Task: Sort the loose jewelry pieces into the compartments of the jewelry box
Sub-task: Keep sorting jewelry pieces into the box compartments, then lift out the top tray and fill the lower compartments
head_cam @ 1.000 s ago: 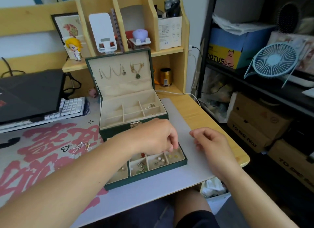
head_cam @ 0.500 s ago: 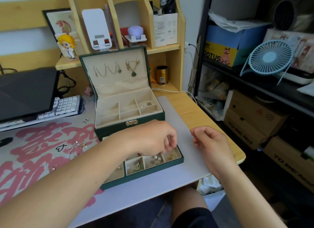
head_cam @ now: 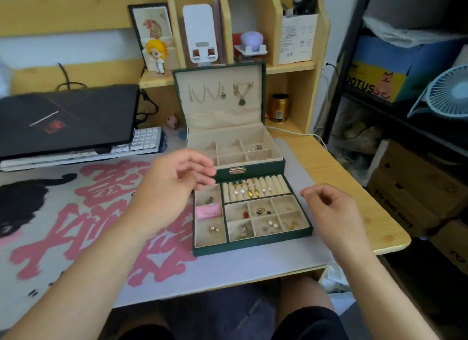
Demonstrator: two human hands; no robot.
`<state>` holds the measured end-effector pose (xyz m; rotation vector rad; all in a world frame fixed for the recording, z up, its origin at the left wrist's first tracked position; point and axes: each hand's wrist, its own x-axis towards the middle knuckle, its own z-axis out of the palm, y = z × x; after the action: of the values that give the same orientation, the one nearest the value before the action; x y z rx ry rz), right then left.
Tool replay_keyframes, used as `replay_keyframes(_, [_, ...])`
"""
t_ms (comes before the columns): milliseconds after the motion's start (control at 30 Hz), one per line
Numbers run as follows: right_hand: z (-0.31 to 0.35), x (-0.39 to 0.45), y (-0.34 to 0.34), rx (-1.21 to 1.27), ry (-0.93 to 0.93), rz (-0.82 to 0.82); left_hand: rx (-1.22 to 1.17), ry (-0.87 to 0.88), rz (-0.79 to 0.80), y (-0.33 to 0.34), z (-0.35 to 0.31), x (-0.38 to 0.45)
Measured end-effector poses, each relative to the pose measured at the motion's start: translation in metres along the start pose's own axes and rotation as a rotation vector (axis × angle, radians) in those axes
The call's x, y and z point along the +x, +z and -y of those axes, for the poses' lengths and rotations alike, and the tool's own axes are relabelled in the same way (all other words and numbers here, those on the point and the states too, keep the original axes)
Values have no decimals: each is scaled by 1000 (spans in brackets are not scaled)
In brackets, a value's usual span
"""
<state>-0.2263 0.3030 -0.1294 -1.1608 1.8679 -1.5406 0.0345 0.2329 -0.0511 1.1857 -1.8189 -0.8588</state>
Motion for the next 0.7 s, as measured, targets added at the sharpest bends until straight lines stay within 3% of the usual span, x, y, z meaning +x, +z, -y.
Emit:
replay_keyframes(167, [24,-20,37,-145,-261,58,37,-203,-419,-57,66,-40])
replay_keyframes(267, [17,-26,46,-339,-408,-41,46,-265,-495,-70,90,-57])
replay_keyframes(400, [-7,-16,31,-490,-229,-155,84,-277,-385,-51,87,-65])
replay_keyframes(500, [-16,-9,25,-510,-121,-69,167,-312,-79,-19,67,-60])
replay_keyframes(600, [-20,-8,23,-612,-173,-59,248,-425,212,10,55,-49])
replay_keyframes(700, [-21,-9,21,-679,-173,-73,551,-320,209,24,59,-41])
